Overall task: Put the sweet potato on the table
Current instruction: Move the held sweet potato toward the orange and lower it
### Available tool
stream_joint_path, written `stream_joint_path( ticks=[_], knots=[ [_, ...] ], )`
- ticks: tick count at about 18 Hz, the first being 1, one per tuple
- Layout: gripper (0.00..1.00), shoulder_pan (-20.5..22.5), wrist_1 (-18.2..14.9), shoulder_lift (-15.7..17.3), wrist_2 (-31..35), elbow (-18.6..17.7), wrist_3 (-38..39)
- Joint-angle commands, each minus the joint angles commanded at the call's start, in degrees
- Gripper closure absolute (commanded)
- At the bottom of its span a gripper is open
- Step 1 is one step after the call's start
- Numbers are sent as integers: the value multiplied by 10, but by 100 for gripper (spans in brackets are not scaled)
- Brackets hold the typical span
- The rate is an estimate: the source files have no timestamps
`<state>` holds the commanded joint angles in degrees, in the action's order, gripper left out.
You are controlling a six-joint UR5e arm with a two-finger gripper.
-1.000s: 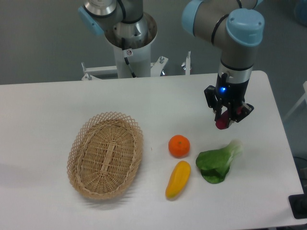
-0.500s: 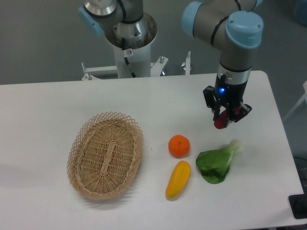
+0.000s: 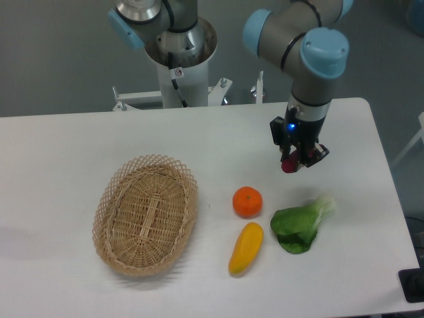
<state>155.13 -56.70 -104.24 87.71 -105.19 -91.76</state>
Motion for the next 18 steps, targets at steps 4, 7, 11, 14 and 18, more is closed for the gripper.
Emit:
stream_joint_path(
  ticks=[4,7,11,14,18],
  knots=[
    [62,-2,54,-13,4,-47,11],
    [62,-3,84,-21,4,-70,31],
    [61,-7,98,-35,4,-73,66],
    [60,-10,113,-47,4,-71,69],
    [46,-12,114,-52,4,-68,69]
  ],
)
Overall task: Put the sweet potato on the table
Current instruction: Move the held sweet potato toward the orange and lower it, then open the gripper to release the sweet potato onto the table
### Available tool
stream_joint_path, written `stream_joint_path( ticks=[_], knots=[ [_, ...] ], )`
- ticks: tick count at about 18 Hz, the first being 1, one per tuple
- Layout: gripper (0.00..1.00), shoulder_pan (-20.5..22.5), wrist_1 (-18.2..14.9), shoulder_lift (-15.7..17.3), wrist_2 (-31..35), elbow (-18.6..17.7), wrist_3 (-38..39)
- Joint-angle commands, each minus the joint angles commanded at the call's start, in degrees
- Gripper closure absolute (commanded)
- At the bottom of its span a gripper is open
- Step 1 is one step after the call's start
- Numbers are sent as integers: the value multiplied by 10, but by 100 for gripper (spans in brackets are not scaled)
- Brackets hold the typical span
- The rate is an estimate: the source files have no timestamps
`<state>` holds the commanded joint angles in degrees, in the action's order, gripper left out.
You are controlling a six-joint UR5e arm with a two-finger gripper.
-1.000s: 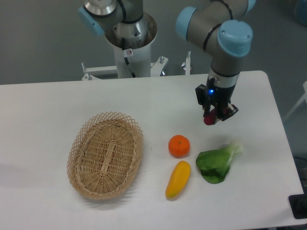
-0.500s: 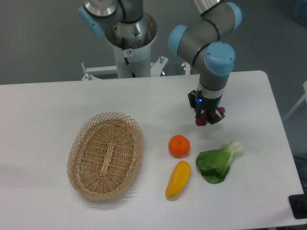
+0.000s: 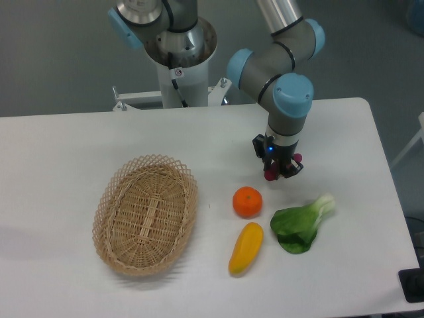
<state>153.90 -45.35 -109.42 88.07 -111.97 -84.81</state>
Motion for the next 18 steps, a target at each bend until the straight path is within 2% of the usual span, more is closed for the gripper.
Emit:
stream_joint_path(
  ticks=[1,2,3,7,14,18],
  knots=[
    [32,0,0,-1,0,2,-1],
    [7,0,2,-1,1,4,-3],
    [0,0,5,0,2,7,-1],
    [0,1,8,10,12,26,0],
    [0,8,6,12,43,96,-8],
    [0,8,-7,21,48,168,-8]
  ],
)
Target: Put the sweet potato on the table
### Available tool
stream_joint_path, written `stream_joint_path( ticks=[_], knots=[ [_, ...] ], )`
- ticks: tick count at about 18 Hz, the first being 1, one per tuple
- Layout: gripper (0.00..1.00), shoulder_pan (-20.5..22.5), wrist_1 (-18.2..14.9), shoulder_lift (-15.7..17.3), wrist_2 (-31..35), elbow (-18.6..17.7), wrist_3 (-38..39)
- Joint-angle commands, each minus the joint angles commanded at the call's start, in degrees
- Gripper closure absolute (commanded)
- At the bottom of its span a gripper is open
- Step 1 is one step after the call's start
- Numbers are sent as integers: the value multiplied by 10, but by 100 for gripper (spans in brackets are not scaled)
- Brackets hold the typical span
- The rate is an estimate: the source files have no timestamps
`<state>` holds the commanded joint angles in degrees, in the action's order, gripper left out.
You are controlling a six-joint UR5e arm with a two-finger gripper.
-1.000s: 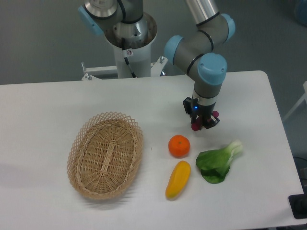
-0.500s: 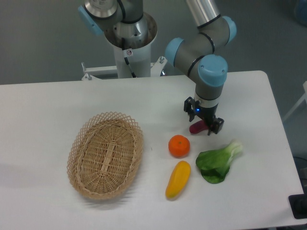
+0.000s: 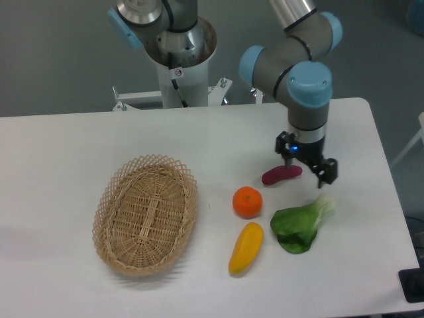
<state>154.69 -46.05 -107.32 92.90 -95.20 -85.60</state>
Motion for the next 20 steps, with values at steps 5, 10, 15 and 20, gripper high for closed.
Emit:
stream_joint_path(
  ticks=[5,10,15,20],
  knots=[
    [0,18,-76,17,7,45,-9],
    [0,39,-199,18,-1,111,-75],
    [0,74,-223,32,-70,116,-82],
    [0,100,-223,53,-83,85,-134]
  ],
)
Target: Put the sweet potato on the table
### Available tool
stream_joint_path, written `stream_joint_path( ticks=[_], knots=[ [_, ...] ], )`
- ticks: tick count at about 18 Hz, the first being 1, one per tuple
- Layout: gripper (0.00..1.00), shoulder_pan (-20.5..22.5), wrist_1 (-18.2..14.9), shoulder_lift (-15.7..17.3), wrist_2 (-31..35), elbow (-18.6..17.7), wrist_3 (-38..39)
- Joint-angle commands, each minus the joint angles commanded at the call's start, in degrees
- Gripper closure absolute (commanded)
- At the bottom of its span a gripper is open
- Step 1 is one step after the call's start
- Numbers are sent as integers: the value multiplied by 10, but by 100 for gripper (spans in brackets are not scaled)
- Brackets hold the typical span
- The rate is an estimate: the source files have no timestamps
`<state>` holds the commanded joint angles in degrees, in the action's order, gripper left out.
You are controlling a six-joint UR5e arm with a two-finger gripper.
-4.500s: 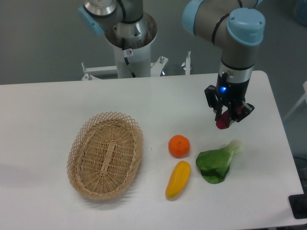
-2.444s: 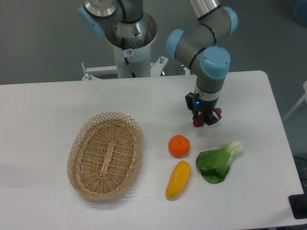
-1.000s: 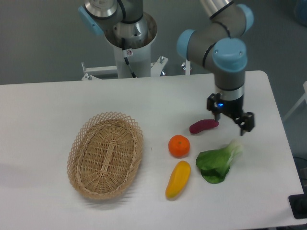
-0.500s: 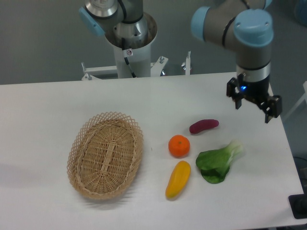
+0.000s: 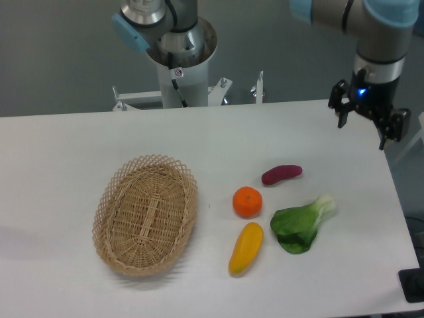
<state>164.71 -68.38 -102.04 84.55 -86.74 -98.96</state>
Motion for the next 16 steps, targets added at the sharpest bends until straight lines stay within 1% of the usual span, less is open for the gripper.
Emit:
stream_joint_path(
  ticks=[6,16],
  knots=[
    [0,1,0,5,2,-6,-1],
    [0,0,4,6,-2,-5,-1]
  ],
)
